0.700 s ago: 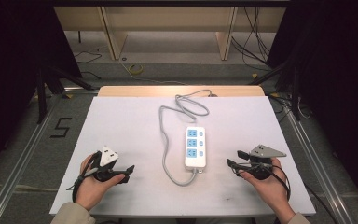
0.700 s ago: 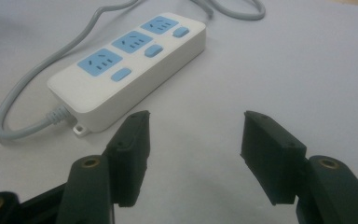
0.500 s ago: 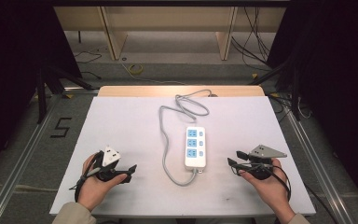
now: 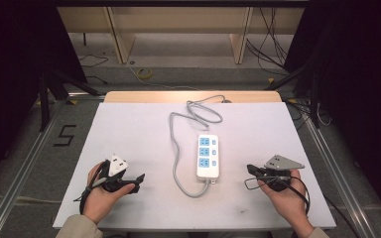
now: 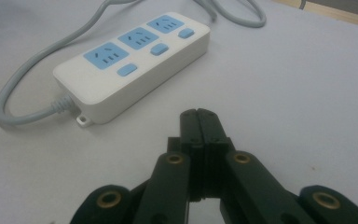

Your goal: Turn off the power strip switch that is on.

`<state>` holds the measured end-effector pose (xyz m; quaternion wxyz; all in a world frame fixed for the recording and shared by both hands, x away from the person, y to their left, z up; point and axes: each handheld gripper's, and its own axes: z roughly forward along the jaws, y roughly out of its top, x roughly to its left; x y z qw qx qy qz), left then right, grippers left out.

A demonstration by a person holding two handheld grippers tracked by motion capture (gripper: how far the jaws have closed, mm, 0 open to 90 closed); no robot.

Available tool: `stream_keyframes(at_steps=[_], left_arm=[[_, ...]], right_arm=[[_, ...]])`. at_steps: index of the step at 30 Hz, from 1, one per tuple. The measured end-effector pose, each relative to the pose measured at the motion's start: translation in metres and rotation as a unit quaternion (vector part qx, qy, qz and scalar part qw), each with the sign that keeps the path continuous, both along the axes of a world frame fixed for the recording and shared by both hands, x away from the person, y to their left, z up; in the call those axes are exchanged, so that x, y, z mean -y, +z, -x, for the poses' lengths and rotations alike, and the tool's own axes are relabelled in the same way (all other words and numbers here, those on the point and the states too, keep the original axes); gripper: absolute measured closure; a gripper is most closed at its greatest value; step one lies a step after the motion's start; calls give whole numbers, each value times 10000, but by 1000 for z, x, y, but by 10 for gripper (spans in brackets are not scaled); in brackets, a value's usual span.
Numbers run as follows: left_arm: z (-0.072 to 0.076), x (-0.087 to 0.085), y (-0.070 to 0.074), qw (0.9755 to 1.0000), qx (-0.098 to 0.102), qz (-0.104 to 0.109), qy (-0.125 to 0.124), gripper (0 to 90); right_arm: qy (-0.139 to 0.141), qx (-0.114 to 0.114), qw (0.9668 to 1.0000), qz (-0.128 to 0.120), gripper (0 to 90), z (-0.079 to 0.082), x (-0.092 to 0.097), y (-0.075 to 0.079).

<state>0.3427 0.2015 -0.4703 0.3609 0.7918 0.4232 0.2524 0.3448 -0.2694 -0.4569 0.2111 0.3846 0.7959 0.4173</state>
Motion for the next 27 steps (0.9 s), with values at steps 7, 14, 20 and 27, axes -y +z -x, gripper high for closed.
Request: stream_keyframes(at_steps=[7, 14, 20, 27], left_arm=[[-1, 1, 0, 10000, 23, 31, 32, 173], [-1, 2, -1, 10000, 22, 24, 18, 173], [-2, 4, 0, 10000, 6, 76, 32, 173], [-2, 5, -1, 10000, 4, 58, 27, 173]], right_arm=[[45, -96, 9999, 90, 900, -1, -1, 1], [127, -155, 9998, 56, 900, -4, -4, 3], [201, -163, 9997, 35, 900, -6, -9, 7], [321, -228, 9992, 30, 900, -9, -13, 7]])
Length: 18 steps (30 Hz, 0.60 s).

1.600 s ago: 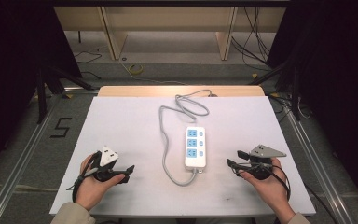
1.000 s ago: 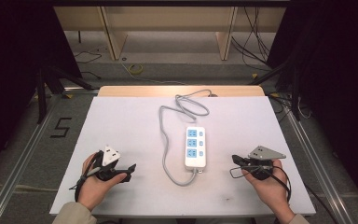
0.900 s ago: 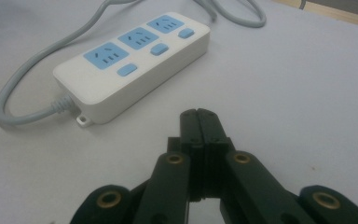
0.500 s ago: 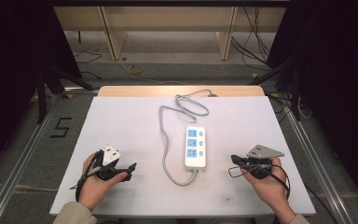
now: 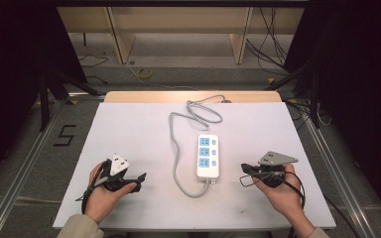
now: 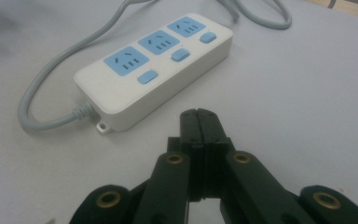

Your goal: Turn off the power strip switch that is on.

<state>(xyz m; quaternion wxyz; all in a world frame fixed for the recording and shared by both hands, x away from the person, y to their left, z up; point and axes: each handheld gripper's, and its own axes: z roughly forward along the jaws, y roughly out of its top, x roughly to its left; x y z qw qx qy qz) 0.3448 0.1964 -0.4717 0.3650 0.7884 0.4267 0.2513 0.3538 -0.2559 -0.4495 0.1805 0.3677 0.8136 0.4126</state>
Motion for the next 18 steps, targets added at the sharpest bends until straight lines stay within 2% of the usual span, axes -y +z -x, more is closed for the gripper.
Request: stream_keyframes(at_steps=[18], left_arm=[[0, 5, 0, 10000, 28, -56, -26, 174]], right_arm=[[145, -136, 9997, 130, 900, -7, -11, 5]])
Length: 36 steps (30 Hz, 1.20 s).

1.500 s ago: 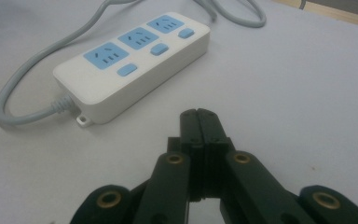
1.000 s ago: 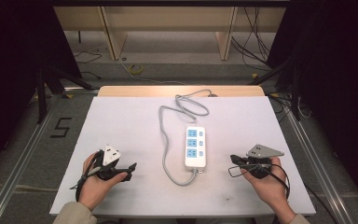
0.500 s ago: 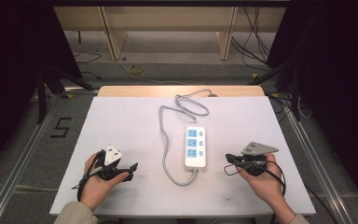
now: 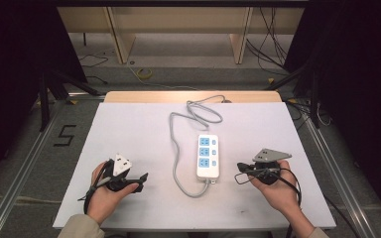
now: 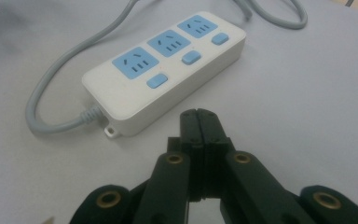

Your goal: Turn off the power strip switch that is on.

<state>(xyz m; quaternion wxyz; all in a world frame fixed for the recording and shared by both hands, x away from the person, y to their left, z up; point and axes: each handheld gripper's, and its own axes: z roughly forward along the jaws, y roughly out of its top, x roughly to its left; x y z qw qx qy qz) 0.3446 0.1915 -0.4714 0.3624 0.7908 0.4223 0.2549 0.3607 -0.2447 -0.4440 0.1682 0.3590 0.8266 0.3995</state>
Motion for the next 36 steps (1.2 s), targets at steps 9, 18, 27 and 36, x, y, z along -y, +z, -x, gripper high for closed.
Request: stream_keyframes(at_steps=[9, 18, 27, 36], left_arm=[[0, 0, 0, 10000, 13, 24, 14, 173], [-1, 1, 0, 10000, 23, 24, 1, 173], [0, 1, 1, 10000, 25, 23, 11, 172], [0, 1, 0, 10000, 25, 29, 11, 172]], right_arm=[[3, -48, 10000, 26, 900, -5, -6, 5], [8, -163, 9999, 41, 900, -10, -9, 5], [26, -253, 9997, 20, 900, -16, -15, 8], [111, -295, 9995, 54, 900, -19, -23, 10]])
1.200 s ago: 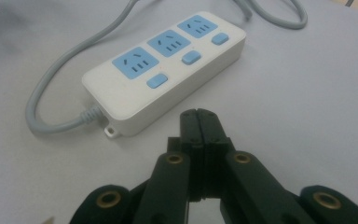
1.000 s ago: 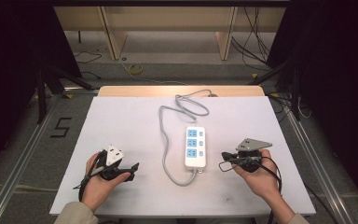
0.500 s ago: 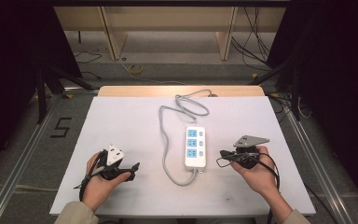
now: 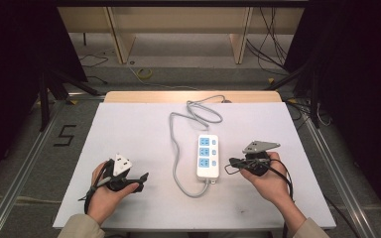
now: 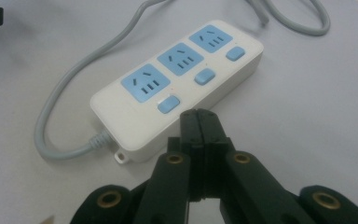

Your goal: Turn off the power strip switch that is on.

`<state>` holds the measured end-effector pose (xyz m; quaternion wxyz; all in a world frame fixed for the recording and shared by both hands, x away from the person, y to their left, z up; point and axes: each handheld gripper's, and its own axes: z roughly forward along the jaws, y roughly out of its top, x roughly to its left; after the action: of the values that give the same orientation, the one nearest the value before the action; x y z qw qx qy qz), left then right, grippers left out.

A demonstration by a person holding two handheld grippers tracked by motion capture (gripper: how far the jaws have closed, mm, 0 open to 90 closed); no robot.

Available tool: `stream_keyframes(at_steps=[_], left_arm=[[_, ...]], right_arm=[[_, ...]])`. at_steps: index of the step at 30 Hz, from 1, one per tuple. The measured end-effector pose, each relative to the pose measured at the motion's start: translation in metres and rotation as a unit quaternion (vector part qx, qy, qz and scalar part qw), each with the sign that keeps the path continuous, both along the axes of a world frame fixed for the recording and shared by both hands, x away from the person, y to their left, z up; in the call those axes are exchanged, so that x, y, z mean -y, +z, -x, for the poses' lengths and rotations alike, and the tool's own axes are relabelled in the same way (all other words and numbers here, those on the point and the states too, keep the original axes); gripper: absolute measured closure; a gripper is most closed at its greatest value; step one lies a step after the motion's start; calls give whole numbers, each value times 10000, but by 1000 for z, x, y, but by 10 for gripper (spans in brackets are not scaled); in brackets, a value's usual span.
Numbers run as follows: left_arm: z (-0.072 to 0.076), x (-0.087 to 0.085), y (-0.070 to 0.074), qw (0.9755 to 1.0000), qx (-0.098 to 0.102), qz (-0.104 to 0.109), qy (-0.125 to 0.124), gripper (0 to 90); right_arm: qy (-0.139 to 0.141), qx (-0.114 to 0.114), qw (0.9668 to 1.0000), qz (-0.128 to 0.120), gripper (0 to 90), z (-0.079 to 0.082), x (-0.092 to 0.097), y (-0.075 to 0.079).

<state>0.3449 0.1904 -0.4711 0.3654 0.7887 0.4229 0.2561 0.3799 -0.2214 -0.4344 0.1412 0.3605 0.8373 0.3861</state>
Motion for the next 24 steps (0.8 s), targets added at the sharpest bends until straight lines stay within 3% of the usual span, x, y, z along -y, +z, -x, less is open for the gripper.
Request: stream_keyframes(at_steps=[24], left_arm=[[0, 1, 0, 10000, 0, -24, -19, 171]], right_arm=[[75, -162, 9998, 85, 900, -7, -13, 5]])
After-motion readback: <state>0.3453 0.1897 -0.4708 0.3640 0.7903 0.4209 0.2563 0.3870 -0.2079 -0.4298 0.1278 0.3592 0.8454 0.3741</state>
